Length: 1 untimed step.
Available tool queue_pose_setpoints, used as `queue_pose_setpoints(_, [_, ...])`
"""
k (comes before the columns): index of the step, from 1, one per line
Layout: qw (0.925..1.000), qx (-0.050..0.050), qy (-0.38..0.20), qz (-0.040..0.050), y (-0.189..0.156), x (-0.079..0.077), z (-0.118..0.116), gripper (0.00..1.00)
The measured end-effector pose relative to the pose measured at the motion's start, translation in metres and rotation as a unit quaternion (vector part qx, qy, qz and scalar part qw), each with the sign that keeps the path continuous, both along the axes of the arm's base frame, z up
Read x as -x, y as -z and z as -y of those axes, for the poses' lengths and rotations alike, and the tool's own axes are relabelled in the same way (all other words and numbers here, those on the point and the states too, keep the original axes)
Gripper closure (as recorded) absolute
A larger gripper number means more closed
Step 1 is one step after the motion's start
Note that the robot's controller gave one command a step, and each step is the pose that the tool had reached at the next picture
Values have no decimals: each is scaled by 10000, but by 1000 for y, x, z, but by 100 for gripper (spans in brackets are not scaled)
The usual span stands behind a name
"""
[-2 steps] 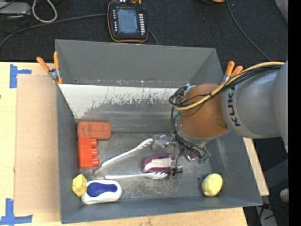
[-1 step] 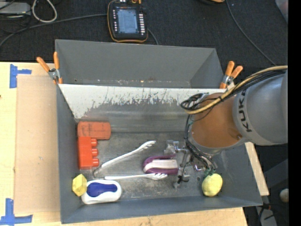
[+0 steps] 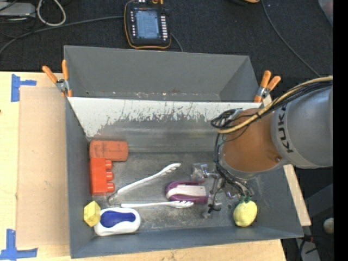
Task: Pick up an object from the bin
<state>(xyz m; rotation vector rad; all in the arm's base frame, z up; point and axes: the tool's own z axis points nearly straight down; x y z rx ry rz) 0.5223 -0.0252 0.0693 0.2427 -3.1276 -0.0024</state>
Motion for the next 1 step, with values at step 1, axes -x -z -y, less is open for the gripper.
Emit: queue_pose_setpoints(1, [10000, -16, -48, -6, -16, -21, -58, 0])
